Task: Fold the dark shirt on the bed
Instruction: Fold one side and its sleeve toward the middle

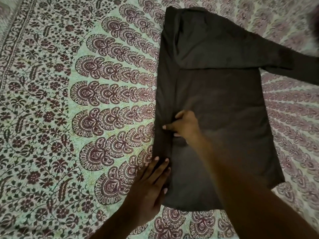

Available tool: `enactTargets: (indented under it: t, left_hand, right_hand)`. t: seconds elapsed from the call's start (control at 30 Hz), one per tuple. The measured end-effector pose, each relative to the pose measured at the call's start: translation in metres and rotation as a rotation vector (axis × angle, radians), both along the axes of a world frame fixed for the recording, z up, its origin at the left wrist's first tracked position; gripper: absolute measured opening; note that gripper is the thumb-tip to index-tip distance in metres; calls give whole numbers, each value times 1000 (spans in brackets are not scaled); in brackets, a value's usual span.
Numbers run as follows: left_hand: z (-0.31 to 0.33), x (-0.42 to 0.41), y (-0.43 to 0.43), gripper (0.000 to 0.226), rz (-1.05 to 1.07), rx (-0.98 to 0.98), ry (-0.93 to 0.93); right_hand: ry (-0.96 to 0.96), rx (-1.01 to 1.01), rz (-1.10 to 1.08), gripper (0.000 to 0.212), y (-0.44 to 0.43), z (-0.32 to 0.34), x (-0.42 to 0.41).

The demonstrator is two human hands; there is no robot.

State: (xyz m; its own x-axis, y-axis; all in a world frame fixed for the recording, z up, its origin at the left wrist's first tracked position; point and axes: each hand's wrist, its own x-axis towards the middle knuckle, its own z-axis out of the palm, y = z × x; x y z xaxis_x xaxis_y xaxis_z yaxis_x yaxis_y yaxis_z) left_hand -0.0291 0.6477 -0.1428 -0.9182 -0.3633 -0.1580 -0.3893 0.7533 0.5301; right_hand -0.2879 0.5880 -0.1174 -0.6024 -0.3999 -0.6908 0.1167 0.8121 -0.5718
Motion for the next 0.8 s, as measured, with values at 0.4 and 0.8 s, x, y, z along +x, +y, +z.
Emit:
enactTargets:
  t: [0.4,0.8]
  left_hand:
    - [-2,-97,-120,63,323,-107,105]
    - [-7,-13,-19,72,-148,-182,-59]
  right_hand:
    - [317,-74,117,53,-35,-9,-25]
    - [953,-343,1019,59,-10,-22,-35]
